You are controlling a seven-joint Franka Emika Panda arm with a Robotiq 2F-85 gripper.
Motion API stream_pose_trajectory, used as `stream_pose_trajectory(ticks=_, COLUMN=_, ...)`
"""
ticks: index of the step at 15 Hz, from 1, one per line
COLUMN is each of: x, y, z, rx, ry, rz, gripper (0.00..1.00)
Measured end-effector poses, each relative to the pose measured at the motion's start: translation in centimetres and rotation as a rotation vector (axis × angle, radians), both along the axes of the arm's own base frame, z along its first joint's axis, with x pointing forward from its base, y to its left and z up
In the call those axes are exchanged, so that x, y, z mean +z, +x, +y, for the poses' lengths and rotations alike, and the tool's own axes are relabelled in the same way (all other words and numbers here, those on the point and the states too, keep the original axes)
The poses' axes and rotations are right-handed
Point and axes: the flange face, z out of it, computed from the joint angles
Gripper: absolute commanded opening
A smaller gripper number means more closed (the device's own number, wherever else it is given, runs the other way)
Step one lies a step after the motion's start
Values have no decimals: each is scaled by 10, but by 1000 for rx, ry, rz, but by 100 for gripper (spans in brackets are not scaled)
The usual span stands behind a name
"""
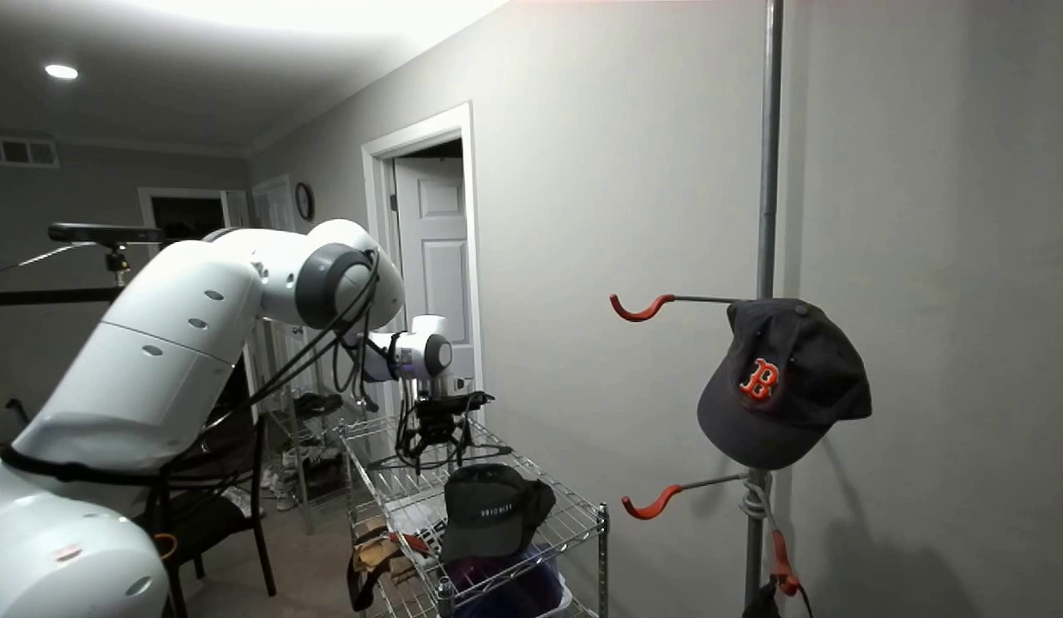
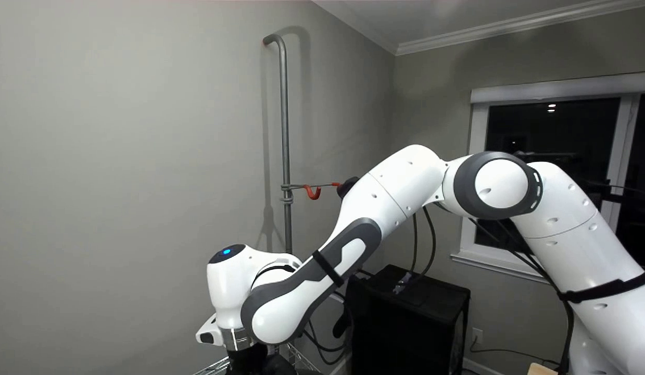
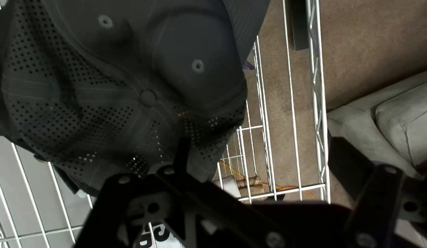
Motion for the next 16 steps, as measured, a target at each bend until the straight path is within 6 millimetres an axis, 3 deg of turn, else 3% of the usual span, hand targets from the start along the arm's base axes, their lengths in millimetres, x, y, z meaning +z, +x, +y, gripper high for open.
stream_pose_trajectory(ticks=4, x=-13, y=8, z=6, rx=-61, ry=35, rz=36, gripper=100)
stream_pose_trajectory(ticks=5, x=-16, y=10, z=7, rx=-69, ry=39, rz=40, gripper=75)
stream_pose_trajectory(ticks=7, x=-22, y=15, z=7, rx=-78, ry=47, rz=41, gripper=68)
stream_pose_trajectory(ticks=16, x=-47, y=29, z=4, rx=-101, ry=102, rz=15, gripper=9)
